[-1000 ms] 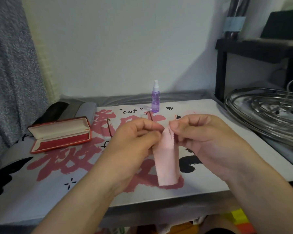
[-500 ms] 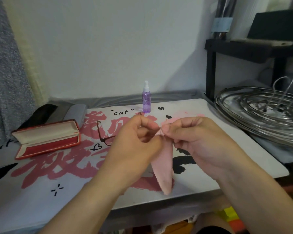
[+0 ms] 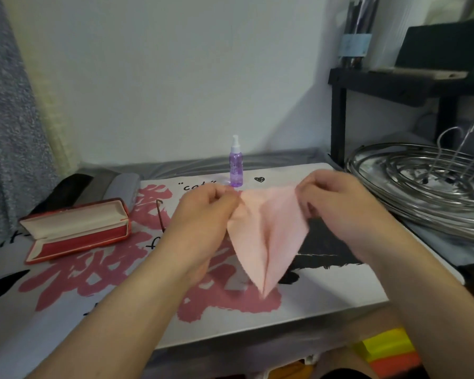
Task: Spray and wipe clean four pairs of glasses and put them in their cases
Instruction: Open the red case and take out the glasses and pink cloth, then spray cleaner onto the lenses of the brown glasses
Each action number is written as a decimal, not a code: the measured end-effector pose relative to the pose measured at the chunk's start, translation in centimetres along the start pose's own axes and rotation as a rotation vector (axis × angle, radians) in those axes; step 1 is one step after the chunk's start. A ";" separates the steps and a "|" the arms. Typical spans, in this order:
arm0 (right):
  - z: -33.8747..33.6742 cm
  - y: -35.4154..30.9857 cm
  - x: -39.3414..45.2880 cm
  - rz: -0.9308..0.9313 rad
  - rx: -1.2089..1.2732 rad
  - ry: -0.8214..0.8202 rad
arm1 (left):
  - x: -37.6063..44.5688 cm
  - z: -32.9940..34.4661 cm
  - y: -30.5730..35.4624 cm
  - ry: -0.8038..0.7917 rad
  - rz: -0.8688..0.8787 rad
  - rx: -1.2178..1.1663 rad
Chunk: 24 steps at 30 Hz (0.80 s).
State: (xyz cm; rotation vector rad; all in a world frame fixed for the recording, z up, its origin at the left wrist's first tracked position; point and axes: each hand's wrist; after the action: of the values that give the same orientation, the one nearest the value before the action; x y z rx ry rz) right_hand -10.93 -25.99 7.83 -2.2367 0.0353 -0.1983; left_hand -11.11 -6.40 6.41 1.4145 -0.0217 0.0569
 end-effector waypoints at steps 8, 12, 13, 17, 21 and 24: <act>-5.4 0.8 4.1 -0.120 -0.185 0.425 | 4.9 5.1 3.5 -0.164 0.442 0.340; -3.5 6.2 3.0 -0.027 -0.487 0.186 | 2.7 4.6 -1.8 -0.419 0.305 0.617; -2.8 7.5 2.7 0.003 -0.557 0.111 | 2.0 3.8 -3.2 -0.446 0.296 0.681; -0.7 8.6 2.0 -0.018 -0.610 0.143 | -0.4 -1.2 -4.9 -0.219 0.289 0.668; 1.8 4.7 2.5 -0.139 -0.494 0.168 | -1.1 -6.7 -2.3 0.229 0.247 0.661; 4.9 1.5 3.8 -0.118 -0.413 -0.018 | -0.2 -9.7 -1.2 0.296 -0.035 0.691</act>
State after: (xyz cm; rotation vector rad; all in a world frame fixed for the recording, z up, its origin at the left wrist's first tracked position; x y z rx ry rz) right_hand -6.36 -23.46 4.12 -2.6553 -0.0712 -0.2533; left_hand -11.46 2.98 3.73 2.0820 0.2927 0.2635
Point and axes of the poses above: each hand's wrist, its own x-axis towards the middle knuckle, its own z-axis out of the palm, y = z × x, and after that the axes turned 13 degrees about -x, right-handed
